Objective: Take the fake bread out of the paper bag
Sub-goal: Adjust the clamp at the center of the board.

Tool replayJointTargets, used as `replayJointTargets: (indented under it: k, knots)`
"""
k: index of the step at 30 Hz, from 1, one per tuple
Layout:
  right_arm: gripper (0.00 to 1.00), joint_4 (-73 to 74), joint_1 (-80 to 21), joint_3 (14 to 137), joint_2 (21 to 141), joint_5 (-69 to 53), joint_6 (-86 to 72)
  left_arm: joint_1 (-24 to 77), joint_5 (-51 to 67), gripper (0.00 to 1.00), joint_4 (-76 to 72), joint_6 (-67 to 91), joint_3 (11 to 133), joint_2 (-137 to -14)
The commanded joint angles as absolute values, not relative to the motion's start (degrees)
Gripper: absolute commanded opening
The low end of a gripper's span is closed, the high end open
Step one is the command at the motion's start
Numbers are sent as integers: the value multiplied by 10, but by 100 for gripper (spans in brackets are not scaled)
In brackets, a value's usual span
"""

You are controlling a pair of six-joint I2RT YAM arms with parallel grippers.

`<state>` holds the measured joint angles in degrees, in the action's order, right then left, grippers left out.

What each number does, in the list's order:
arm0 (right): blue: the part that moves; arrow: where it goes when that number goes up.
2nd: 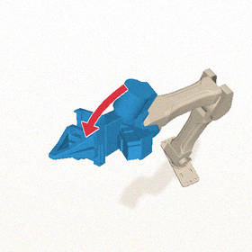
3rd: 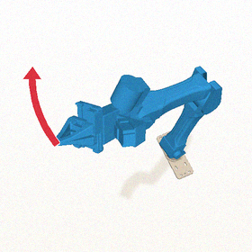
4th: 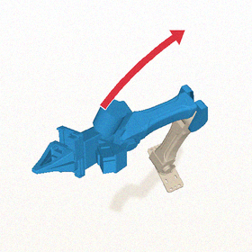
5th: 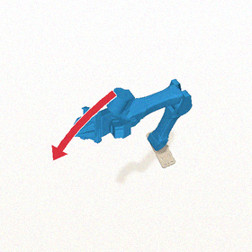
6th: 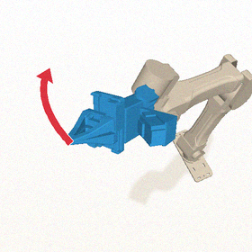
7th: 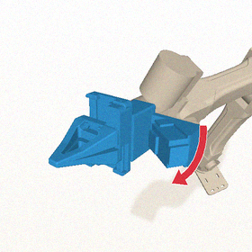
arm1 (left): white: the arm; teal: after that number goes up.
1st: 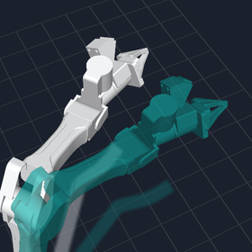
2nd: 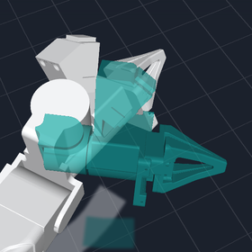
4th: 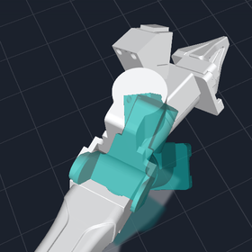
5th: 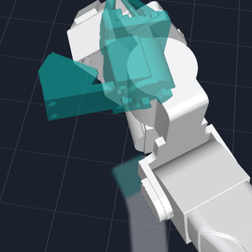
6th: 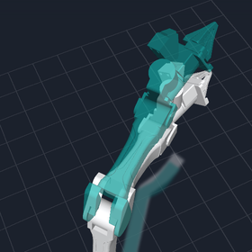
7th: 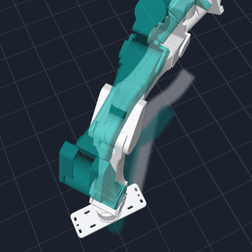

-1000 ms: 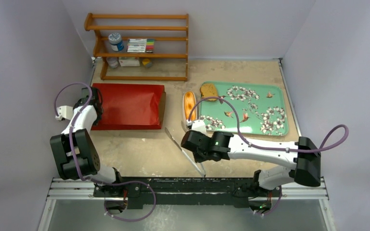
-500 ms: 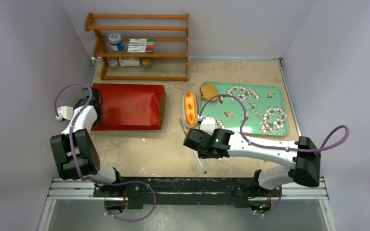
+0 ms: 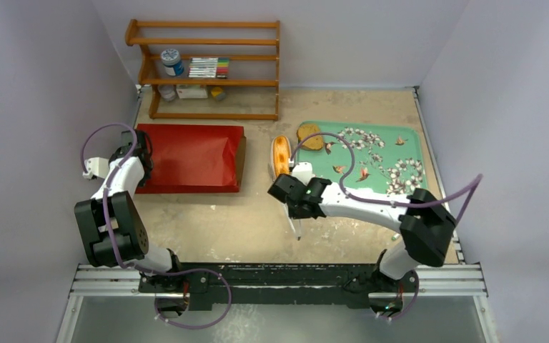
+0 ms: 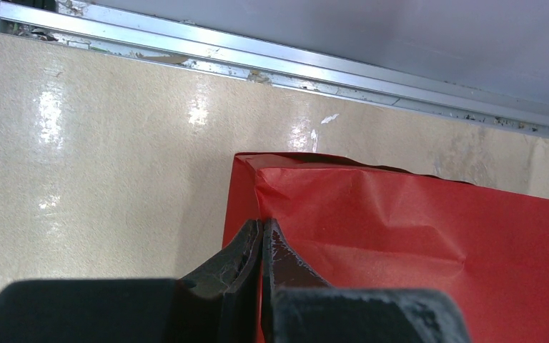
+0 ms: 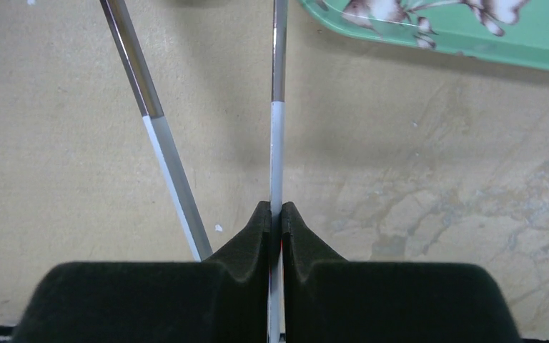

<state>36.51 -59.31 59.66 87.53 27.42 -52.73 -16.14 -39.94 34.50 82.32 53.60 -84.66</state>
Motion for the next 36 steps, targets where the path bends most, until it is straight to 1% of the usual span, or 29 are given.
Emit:
replayJointTargets:
  k: [1, 12, 15, 16, 18, 22, 23, 24, 27, 30, 32, 36]
  knots:
    - [4, 315, -594, 622, 907, 280, -487, -168, -420, 0, 337, 821, 541, -842]
    - [4, 274, -577, 656, 966, 272, -419, -167, -419, 0, 333, 823, 533, -840]
    - [6, 273, -569, 662, 978, 269, -415, -167, -420, 0, 333, 825, 534, -840]
    - [8, 275, -565, 659, 980, 268, -419, -167, -420, 0, 333, 825, 533, -839]
    - [15, 276, -559, 650, 983, 270, -429, -167, -420, 0, 334, 825, 534, -838]
    - [43, 259, -551, 627, 982, 263, -436, -167, -421, 0, 333, 827, 534, -838]
    - [48, 254, -550, 624, 980, 261, -437, -167, -421, 0, 333, 827, 533, -838]
    - [51, 252, -550, 622, 978, 260, -438, -167, -422, 0, 334, 826, 532, -838]
    - [54, 251, -550, 616, 964, 269, -444, -167, -424, 0, 335, 823, 533, -837]
    - [61, 228, -550, 597, 920, 271, -442, -167, -427, 0, 337, 818, 533, -834]
    - [64, 209, -550, 584, 898, 269, -432, -167, -428, 0, 338, 817, 532, -831]
    - [65, 184, -556, 568, 881, 251, -418, -167, -428, 0, 340, 815, 534, -827]
